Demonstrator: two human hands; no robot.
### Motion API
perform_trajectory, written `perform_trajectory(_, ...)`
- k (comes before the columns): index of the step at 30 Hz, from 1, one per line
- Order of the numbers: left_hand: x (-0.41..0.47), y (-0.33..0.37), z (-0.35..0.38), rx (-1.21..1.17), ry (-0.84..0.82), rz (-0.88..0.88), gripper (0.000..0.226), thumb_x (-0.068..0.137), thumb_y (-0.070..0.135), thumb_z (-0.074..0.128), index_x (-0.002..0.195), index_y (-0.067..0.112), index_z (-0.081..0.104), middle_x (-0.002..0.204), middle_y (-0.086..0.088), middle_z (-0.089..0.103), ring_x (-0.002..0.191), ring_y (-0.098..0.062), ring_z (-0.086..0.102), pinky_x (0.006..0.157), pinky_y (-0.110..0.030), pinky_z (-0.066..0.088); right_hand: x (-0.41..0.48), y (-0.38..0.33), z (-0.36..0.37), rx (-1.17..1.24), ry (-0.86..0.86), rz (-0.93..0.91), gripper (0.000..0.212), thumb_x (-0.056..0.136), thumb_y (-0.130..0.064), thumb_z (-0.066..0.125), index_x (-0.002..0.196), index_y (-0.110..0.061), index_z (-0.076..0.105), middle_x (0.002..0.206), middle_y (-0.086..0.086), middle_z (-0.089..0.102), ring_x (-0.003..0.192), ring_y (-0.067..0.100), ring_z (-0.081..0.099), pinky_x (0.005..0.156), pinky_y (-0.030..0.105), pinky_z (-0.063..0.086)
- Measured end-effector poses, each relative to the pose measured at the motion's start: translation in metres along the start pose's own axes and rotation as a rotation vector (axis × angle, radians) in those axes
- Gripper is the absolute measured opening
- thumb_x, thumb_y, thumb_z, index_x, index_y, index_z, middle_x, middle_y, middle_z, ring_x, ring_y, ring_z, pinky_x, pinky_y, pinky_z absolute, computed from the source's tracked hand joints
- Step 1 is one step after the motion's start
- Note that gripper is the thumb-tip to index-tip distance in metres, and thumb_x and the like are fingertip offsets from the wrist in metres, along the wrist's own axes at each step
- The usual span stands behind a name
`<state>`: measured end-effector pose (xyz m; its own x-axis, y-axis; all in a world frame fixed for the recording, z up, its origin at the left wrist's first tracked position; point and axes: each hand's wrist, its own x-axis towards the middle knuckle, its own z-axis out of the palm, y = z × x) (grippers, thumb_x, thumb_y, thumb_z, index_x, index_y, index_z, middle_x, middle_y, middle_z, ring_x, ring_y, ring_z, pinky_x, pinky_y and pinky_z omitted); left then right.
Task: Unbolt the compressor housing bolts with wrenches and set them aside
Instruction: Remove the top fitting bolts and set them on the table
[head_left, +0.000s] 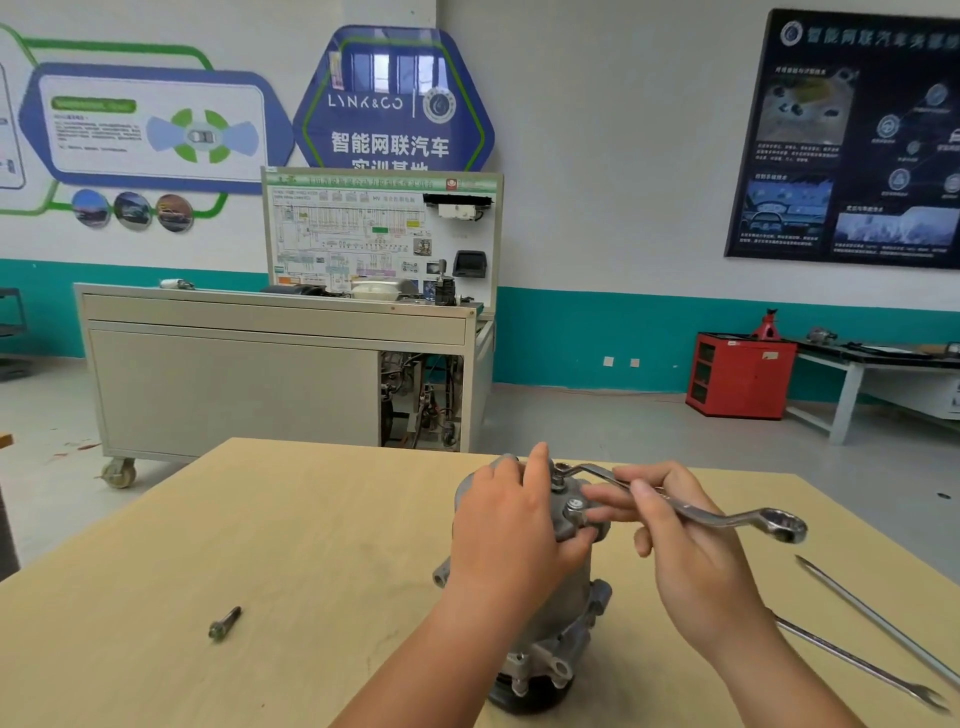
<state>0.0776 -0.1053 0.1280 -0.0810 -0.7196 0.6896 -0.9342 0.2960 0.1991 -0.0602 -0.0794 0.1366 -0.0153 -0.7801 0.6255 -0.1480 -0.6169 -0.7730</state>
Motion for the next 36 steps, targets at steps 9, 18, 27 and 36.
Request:
perform_trajectory(9, 0.003, 0.000, 0.002, -0.035, -0.068, -0.024, 0.090, 0.074, 0.076, 0.040, 0.147, 0.023, 0.033, 0.126, 0.002, 0.053, 0.112, -0.018, 0.047, 0.090, -0.027, 0.039, -0.006, -0.009, -0.001, -0.211, -0.077, -0.070, 0.038, 0.076, -0.058, 0.039, 0.094, -0.029, 0.056, 0.084, -0.017, 0.072, 0.078, 0.000, 0.068, 0.070, 0.011, 0.048)
perform_trajectory(18, 0.002, -0.010, 0.005, -0.043, -0.055, -0.026, 0.071, 0.079, 0.073, 0.045, 0.141, 0.039, 0.042, 0.126, 0.007, 0.051, 0.113, -0.014, 0.045, 0.085, -0.024, 0.038, -0.002, -0.014, -0.002, -0.380, 0.002, -0.063, 0.039, 0.077, -0.060, 0.032, 0.090, -0.032, 0.055, 0.072, -0.013, 0.070, 0.059, 0.003, 0.062, 0.064, 0.035, 0.052)
perform_trajectory(27, 0.004, -0.015, 0.004, -0.073, -0.085, -0.008, 0.062, 0.079, 0.066, 0.052, 0.134, 0.037, 0.050, 0.125, 0.007, 0.051, 0.112, -0.015, 0.045, 0.086, -0.023, 0.036, 0.005, -0.007, -0.004, -0.303, -0.032, -0.056, 0.015, 0.092, -0.020, 0.051, 0.083, -0.022, 0.063, 0.077, -0.012, 0.069, 0.063, -0.002, 0.059, 0.058, 0.010, 0.045)
perform_trajectory(36, 0.009, -0.032, -0.006, -0.181, -0.181, 0.087, 0.052, 0.076, 0.063, 0.061, 0.122, 0.039, 0.054, 0.117, 0.014, 0.055, 0.108, -0.010, 0.048, 0.076, -0.017, 0.028, 0.067, 0.041, -0.023, 0.380, 0.184, 0.532, 0.030, 0.097, -0.034, 0.045, 0.085, -0.013, 0.063, 0.056, -0.006, 0.046, 0.046, 0.004, 0.038, 0.035, 0.015, 0.028)
